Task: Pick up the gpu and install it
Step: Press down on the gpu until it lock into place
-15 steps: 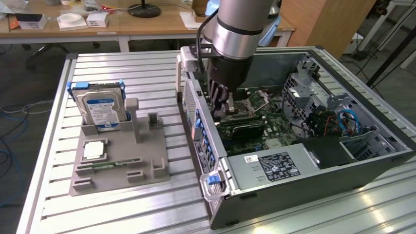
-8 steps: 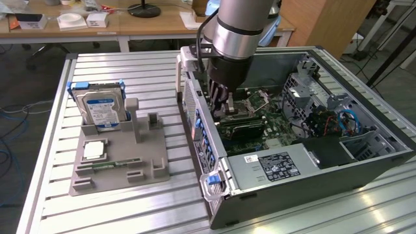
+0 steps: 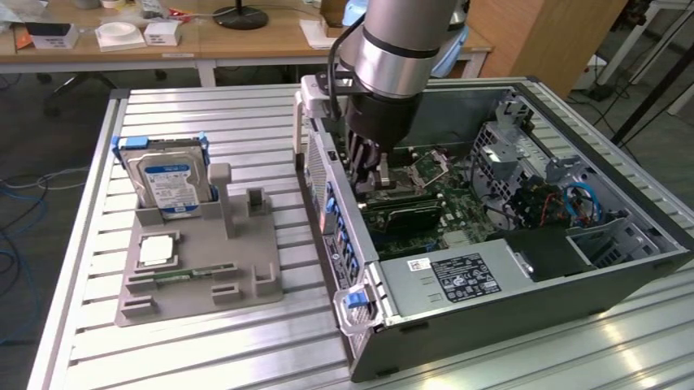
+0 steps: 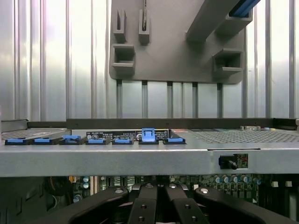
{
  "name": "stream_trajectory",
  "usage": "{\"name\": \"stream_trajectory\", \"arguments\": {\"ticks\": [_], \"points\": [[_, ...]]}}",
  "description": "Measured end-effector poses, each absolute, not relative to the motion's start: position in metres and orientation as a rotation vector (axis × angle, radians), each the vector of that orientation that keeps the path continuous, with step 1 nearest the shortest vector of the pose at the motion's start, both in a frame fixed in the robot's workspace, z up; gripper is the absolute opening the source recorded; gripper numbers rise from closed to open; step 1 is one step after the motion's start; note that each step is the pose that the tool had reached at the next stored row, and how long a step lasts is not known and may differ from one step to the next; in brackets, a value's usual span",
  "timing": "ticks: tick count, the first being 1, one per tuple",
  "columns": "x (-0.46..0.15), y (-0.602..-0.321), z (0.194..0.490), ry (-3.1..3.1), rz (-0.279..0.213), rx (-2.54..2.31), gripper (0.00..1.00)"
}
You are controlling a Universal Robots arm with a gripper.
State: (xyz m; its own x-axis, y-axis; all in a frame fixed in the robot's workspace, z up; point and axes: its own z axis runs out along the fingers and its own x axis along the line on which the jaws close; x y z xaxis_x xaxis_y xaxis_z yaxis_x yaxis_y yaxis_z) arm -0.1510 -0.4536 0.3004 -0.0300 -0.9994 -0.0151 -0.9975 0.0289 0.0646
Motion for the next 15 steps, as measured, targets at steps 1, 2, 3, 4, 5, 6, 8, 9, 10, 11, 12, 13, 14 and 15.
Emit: {"name": "stream_trajectory", "arguments": {"ticks": [1, 2, 3, 4, 5, 6, 8, 9, 10, 11, 12, 13, 14, 15], "points": [[-0.151, -0.4536, 0.3003, -2.23, -0.089, 2.163, 0.11], [-0.151, -0.4536, 0.3003, -2.231, -0.089, 2.162, 0.11], [-0.151, -0.4536, 0.3003, -2.232, -0.089, 2.161, 0.11], [-0.151, -0.4536, 0.3004, -2.233, -0.09, 2.16, 0.11], [-0.1509, -0.4536, 0.3004, -2.234, -0.09, 2.159, 0.11], [-0.151, -0.4536, 0.3007, -2.234, -0.091, 2.158, 0.11], [-0.151, -0.4536, 0.3019, -2.232, -0.096, 2.155, 0.11], [-0.1509, -0.4536, 0.3021, -2.231, -0.098, 2.153, 0.11], [-0.1511, -0.4536, 0.3021, -2.232, -0.098, 2.153, 0.11], [-0.1514, -0.4536, 0.3018, -2.232, -0.097, 2.154, 0.11], [-0.1515, -0.4537, 0.3014, -2.232, -0.096, 2.154, 0.11], [-0.1515, -0.4538, 0.3012, -2.232, -0.096, 2.154, 0.11], [-0.1513, -0.4538, 0.3011, -2.232, -0.096, 2.154, 0.11], [-0.1505, -0.4538, 0.301, -2.233, -0.096, 2.154, 0.11]]}}
